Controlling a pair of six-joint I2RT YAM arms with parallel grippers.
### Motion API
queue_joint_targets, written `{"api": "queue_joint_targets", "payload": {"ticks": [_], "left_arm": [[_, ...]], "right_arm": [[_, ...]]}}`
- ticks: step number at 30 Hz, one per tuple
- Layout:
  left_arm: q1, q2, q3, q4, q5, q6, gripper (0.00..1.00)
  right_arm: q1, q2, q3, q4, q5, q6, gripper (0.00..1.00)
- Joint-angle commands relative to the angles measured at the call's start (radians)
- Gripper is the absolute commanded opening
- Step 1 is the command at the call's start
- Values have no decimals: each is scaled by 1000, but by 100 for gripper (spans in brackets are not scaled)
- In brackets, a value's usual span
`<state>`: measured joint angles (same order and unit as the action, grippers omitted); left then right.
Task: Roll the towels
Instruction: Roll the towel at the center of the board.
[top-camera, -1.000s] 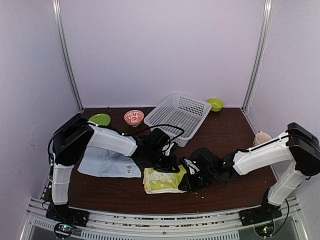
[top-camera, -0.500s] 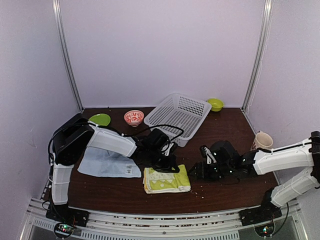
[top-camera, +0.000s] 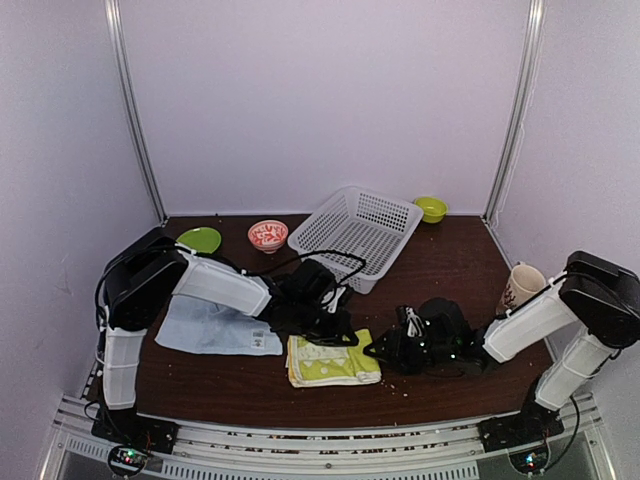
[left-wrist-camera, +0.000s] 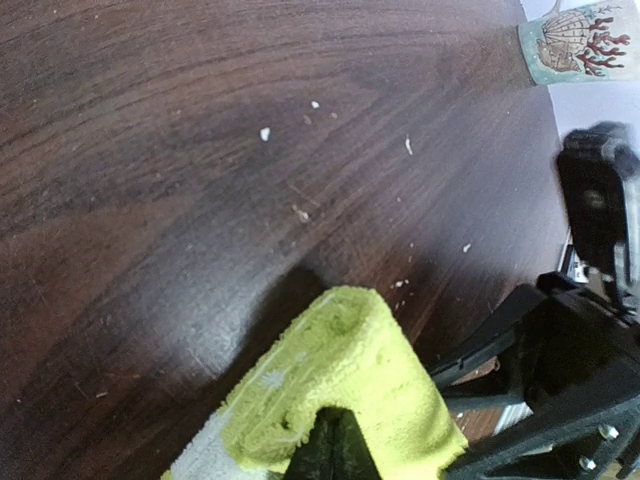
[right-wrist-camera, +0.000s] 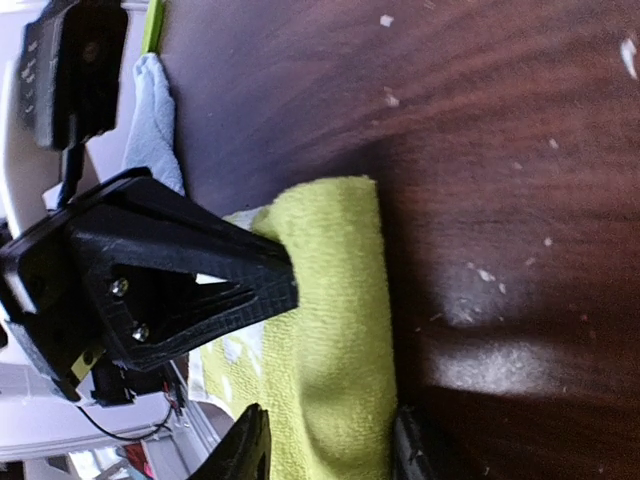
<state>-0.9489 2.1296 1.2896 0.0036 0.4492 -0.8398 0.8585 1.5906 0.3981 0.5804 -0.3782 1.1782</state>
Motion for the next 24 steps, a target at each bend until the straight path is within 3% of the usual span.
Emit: {"api": "queue_joint_targets", "payload": {"ticks": [1, 7, 11, 16, 24], "left_arm": [[6, -7, -40, -37, -24, -2, 0], [5, -27, -48, -46, -19, 2, 0], [6, -94, -53, -98, -31, 38, 0], [7, -187, -78, -174, -81, 86, 9], [8, -206, -104, -180, -121, 98, 10]], "right_arm": [[3, 78, -37, 73, -41, 78, 36], [-2, 54, -27, 20, -27, 38, 0], [-21, -73, 39, -311, 33, -127, 0], [-55, -191, 144, -706, 136, -345, 0], [-62, -193, 276, -1009, 268, -543, 0]]}}
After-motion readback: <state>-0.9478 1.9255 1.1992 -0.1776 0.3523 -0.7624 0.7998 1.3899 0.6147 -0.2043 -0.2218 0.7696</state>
